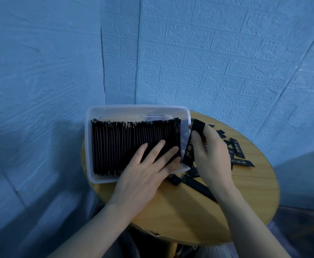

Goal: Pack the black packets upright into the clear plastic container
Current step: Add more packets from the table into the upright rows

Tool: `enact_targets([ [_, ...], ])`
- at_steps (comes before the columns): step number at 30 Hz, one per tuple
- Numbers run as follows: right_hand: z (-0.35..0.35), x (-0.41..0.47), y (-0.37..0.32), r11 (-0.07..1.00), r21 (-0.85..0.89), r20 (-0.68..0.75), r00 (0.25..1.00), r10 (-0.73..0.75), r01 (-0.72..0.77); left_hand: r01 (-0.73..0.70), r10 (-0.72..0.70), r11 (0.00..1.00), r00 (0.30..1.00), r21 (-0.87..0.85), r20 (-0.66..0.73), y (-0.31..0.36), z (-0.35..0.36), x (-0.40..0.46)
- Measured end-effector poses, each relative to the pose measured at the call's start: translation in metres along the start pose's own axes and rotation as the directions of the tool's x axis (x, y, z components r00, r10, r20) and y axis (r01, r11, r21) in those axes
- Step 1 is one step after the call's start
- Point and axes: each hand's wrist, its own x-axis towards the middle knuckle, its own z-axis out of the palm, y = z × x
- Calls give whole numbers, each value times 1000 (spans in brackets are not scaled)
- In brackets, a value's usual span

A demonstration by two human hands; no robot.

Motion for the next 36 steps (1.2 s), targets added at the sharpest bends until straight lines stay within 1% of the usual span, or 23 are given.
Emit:
enact_targets([
  [2, -2, 2, -1, 1000, 30, -16, 1000, 3, -2, 0, 0, 1000, 1000, 2, 2, 0, -1, 0],
  [6, 2, 9, -6, 988, 135, -53, 996, 76, -68, -2, 2, 1000, 1000, -9, 15, 0, -2, 0],
  [7, 5, 12, -6, 990, 125, -55, 996, 75, -67, -2, 2, 1000, 1000, -8, 17, 0, -2, 0],
  [11, 15, 16, -5, 994, -110, -52, 999, -3, -3, 9, -9, 1000, 1000, -15, 6, 0, -2, 1],
  [15, 20, 13, -4, 953, -297, -78, 994, -83, 56, 1, -1, 1000, 1000, -11, 17, -1, -2, -1],
  [18, 25, 11, 3, 922, -378, -107, 986, -131, 82, 13, -13, 1000, 1000, -25, 5, -1, -3, 0],
  [24, 25, 10, 15, 919, -344, -77, 970, -232, 193, 23, -23, 999, 1000, -34, 0, 0, -2, 0],
  [31, 18, 3, 9, 946, -287, 99, 987, -129, 152, 15, -15, 999, 1000, -29, 12, -1, -2, 0],
  [36, 14, -1, 10, 954, -250, 158, 979, -127, 164, 9, -9, 1000, 1000, -27, 3, 0, -5, 1],
])
